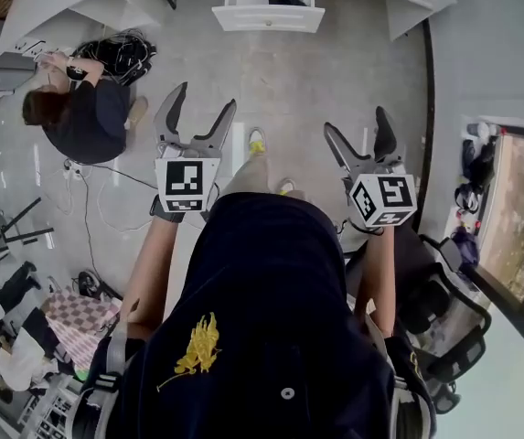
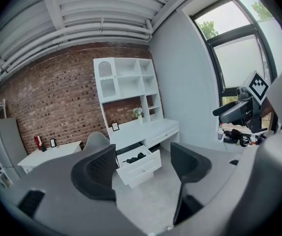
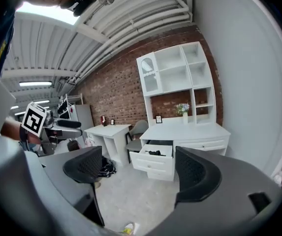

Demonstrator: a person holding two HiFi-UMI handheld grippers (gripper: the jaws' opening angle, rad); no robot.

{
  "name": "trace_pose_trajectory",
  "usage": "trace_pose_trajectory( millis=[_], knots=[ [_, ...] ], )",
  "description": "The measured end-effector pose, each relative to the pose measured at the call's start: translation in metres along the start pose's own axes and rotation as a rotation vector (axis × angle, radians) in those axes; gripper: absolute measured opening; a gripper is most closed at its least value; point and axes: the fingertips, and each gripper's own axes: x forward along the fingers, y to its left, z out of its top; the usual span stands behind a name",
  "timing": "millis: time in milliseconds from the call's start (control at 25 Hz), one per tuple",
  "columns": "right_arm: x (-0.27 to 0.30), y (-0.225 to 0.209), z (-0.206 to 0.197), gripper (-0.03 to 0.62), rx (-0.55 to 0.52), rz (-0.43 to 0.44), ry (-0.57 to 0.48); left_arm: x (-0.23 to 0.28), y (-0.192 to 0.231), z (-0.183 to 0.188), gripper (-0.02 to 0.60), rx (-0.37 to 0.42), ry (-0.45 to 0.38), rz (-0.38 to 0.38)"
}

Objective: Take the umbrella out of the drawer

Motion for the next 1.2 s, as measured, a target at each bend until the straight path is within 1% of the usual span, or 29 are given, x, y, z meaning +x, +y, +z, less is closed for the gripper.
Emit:
trace_pose_trajectory(
  millis=[80, 200, 400, 520, 600, 680, 720, 880, 1080, 1200],
  knots=[
    [0.014, -0.005, 0.011, 0.477, -0.024, -0.029, 0.007, 0.016, 0.017, -0.004, 0.364, -0.021, -0.004, -0.009],
    [0.040, -0.009, 0.027, 0.477, -0.005, -0.032, 0.012, 0.040, 0.036, -0.003, 0.364, -0.060, -0.044, -0.036],
    [0.081, -0.005, 0.062, 0.477, -0.063, -0.088, 0.005, 0.073, 0.066, -0.006, 0.364, -0.088, -0.101, -0.072],
    [0.108, 0.006, 0.069, 0.476, -0.071, -0.098, 0.016, 0.088, 0.095, -0.011, 0.364, -0.073, -0.120, -0.051],
    [0.124, 0.014, 0.070, 0.476, -0.092, -0.097, 0.042, 0.094, 0.112, -0.011, 0.364, -0.100, -0.133, -0.044],
    [0.139, 0.027, 0.072, 0.476, -0.124, -0.079, 0.071, 0.096, 0.124, -0.014, 0.364, -0.140, -0.131, -0.057],
    [0.147, 0.033, 0.073, 0.476, -0.139, -0.069, 0.084, 0.097, 0.129, -0.016, 0.364, -0.147, -0.126, -0.062],
    [0.169, 0.046, 0.073, 0.476, -0.164, -0.047, 0.115, 0.098, 0.143, -0.022, 0.364, -0.151, -0.121, -0.057],
    [0.180, 0.047, 0.075, 0.476, -0.172, -0.051, 0.130, 0.099, 0.151, -0.033, 0.361, -0.179, -0.110, -0.050],
    [0.184, 0.047, 0.078, 0.476, -0.178, -0.043, 0.128, 0.102, 0.153, -0.034, 0.356, -0.178, -0.108, -0.050]
  ],
)
